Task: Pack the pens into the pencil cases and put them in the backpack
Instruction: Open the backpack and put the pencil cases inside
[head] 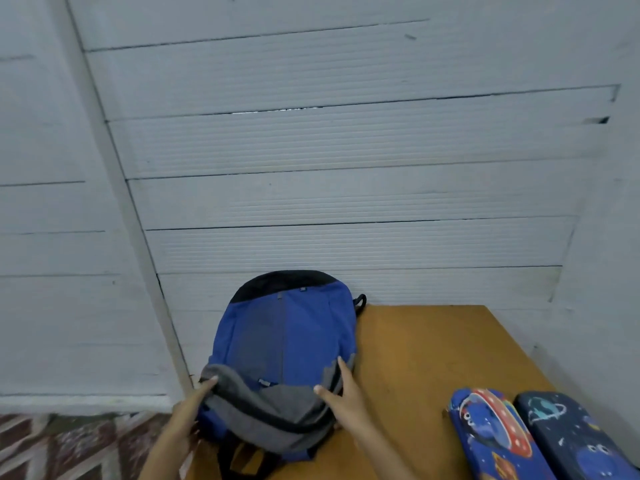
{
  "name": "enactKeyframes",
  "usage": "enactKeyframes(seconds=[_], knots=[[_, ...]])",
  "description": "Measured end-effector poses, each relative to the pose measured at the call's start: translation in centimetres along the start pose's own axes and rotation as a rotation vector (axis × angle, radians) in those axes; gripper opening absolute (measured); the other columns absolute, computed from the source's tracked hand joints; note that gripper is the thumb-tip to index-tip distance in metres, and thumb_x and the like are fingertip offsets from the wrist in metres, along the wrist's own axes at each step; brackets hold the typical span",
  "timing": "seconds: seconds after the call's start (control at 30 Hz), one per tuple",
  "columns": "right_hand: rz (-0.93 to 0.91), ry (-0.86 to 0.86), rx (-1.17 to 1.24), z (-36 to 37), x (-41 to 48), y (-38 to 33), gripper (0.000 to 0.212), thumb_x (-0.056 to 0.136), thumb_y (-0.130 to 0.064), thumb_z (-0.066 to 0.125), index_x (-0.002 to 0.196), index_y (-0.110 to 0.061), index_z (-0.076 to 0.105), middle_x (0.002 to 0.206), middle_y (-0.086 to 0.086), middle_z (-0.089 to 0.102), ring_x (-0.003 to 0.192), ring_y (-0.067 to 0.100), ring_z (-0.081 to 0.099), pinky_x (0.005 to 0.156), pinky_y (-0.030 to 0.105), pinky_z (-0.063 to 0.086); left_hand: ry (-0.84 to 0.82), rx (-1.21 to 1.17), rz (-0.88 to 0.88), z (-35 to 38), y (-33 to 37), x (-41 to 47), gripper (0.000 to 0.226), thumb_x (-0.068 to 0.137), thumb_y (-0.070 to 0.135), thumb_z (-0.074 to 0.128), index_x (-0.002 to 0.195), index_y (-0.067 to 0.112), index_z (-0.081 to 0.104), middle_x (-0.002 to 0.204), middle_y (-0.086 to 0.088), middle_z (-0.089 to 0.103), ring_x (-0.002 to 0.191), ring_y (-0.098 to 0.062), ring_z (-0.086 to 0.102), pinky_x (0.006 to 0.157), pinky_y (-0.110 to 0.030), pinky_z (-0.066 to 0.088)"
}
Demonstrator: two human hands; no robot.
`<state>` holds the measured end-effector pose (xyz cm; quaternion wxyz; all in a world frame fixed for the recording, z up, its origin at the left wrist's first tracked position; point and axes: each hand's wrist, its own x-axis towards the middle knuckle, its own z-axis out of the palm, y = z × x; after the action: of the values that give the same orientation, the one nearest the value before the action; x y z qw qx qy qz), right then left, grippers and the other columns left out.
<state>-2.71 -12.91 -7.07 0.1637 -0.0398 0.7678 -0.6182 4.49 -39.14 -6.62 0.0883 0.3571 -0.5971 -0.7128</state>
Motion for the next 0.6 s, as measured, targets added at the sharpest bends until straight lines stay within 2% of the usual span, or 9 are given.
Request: enactKeyframes(seconds=[0.07,0.13,0.2,0.27,0.37,0.43,0.5,0.57,0.6], knots=[[-0.011,0.014,0.004,-0.3,0.8,0.6,0.080,0.092,-0.007,0.061,0.154,-0.018,0.012,0.161,0.000,0.014,0.141,0.019,0.030,0.094,0.019,0.043,-0.003,0.042,0.012,0.7,-1.0,2.1,0.041,0.096,0.021,0.059,0.124,-0.008,0.055,0.125,-0.032,0.057,0.108,-0.043,0.058,0.100,-0.052,0.045],[-0.016,0.012,-0.017,-1.2,1.1,1.0,0.081,0.088,0.003,0.059,0.154,-0.014,0.015,0.161,0.000,0.012,0.140,0.018,0.032,0.090,0.013,0.041,0.078,0.101,0.018,1.2,-1.8,4.7,0.034,0.093,0.006,0.059,0.122,-0.011,0.056,0.124,-0.035,0.057,0.109,-0.042,0.057,0.105,-0.052,0.041],[-0.025,0.010,-0.060,-2.5,1.4,1.3,0.080,0.087,0.005,0.058,0.153,-0.013,0.018,0.159,0.000,0.019,0.137,0.018,0.035,0.092,0.014,0.039,0.115,0.081,0.090,1.9,-1.8,5.0,0.040,0.087,0.000,0.062,0.126,-0.004,0.057,0.123,-0.029,0.060,0.112,-0.041,0.058,0.104,-0.053,0.043],[-0.021,0.010,-0.070,-4.1,1.5,1.5,0.079,0.086,0.008,0.056,0.153,-0.013,0.021,0.155,0.000,0.028,0.137,0.018,0.036,0.096,0.016,0.038,0.074,0.016,0.155,3.3,-1.1,1.8,0.046,0.087,-0.009,0.057,0.131,0.000,0.054,0.127,-0.022,0.060,0.116,-0.039,0.056,0.104,-0.049,0.043],[-0.057,0.071,-0.145,-7.0,1.6,2.4,0.080,0.079,0.004,0.057,0.151,-0.015,0.027,0.156,0.001,0.028,0.140,0.017,0.032,0.111,0.025,0.033,0.000,-0.088,0.185,6.0,-0.7,-1.7,0.054,0.087,-0.021,0.045,0.138,-0.003,0.045,0.130,-0.017,0.055,0.121,-0.040,0.051,0.099,-0.043,0.042],[-0.080,0.124,-0.195,-9.1,1.4,3.0,0.079,0.076,0.004,0.058,0.149,-0.012,0.032,0.157,0.000,0.027,0.142,0.018,0.031,0.115,0.029,0.028,-0.089,-0.073,0.196,8.0,-1.5,-3.2,0.059,0.085,-0.025,0.042,0.140,-0.001,0.044,0.133,-0.020,0.054,0.119,-0.042,0.053,0.093,-0.043,0.045],[-0.090,0.183,-0.216,-11.0,0.7,2.9,0.077,0.074,0.003,0.059,0.146,-0.008,0.036,0.156,0.002,0.029,0.142,0.020,0.032,0.116,0.031,0.027,-0.117,-0.043,0.189,9.5,-2.5,-4.3,0.063,0.082,-0.027,0.041,0.139,0.000,0.044,0.130,-0.020,0.057,0.107,-0.046,0.057,0.084,-0.047,0.050],[-0.096,0.253,-0.242,-12.5,-0.3,2.4,0.079,0.067,-0.007,0.059,0.144,-0.007,0.040,0.153,0.006,0.035,0.140,0.024,0.034,0.115,0.033,0.029,-0.162,-0.064,0.179,10.9,-3.0,-5.6,0.064,0.080,-0.029,0.040,0.138,0.000,0.044,0.116,-0.016,0.061,0.078,-0.041,0.059,0.055,-0.033,0.052],[-0.092,0.276,-0.252,-13.2,-0.7,2.2,0.077,0.069,-0.008,0.060,0.144,-0.007,0.041,0.151,0.006,0.037,0.139,0.025,0.036,0.113,0.033,0.031,-0.177,-0.049,0.176,11.6,-3.1,-6.3,0.065,0.080,-0.030,0.039,0.137,0.001,0.044,0.108,-0.013,0.062,0.065,-0.033,0.055,0.042,-0.024,0.045]])
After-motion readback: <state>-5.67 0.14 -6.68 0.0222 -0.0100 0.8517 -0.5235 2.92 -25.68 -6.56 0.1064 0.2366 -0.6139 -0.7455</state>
